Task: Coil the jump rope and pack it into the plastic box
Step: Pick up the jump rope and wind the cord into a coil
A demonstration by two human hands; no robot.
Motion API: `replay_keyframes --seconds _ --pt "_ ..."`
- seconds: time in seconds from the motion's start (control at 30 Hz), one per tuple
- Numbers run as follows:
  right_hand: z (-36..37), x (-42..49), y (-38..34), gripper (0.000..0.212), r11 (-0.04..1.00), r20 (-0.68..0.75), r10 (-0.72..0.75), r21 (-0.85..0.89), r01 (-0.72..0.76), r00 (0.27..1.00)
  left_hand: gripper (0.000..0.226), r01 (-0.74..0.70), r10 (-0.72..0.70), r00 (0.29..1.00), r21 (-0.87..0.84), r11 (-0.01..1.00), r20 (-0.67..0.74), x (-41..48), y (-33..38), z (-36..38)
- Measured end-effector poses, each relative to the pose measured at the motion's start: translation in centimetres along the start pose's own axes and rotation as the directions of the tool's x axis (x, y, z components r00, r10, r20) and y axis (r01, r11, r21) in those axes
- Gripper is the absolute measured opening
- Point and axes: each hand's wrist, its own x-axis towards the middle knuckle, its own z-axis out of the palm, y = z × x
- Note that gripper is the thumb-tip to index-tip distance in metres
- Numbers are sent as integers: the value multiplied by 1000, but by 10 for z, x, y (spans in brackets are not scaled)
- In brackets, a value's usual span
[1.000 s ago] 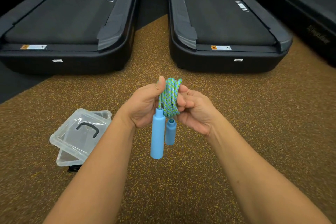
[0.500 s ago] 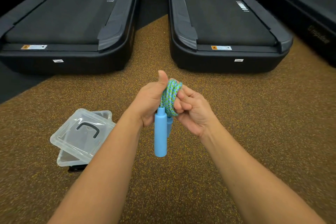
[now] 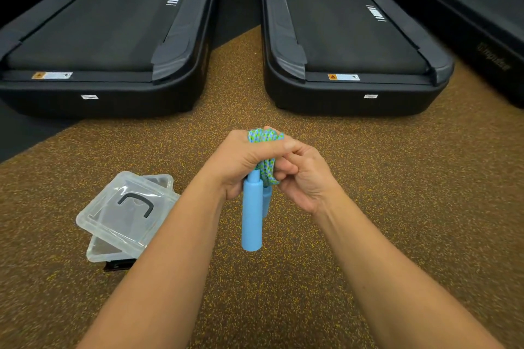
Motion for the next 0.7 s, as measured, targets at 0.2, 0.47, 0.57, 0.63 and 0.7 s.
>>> replay_keyframes --seconds 0.2,0.47,0.57,0.63,0.7 --pt "-3 -2 -3 29 996 57 39 -83 -35 998 17 -13 13 997 -4 1000 80 1 -5 -7" --pt "-14 -1 -13 38 983 55 110 -155 -100 992 62 65 1 914 -149 987 406 -5 -8 -23" --pt "-17 -4 -18 31 987 114 109 -126 -95 987 57 100 -18 906 -171 980 423 -7 -6 -22" --pt "-20 0 -18 37 985 149 110 -149 -88 983 56 103 -18 905 -179 978 424 -6 -6 -21" --pt "-26 5 -15 52 979 145 112 -187 -84 983 54 78 -11 900 -137 988 436 -4 -7 -20"
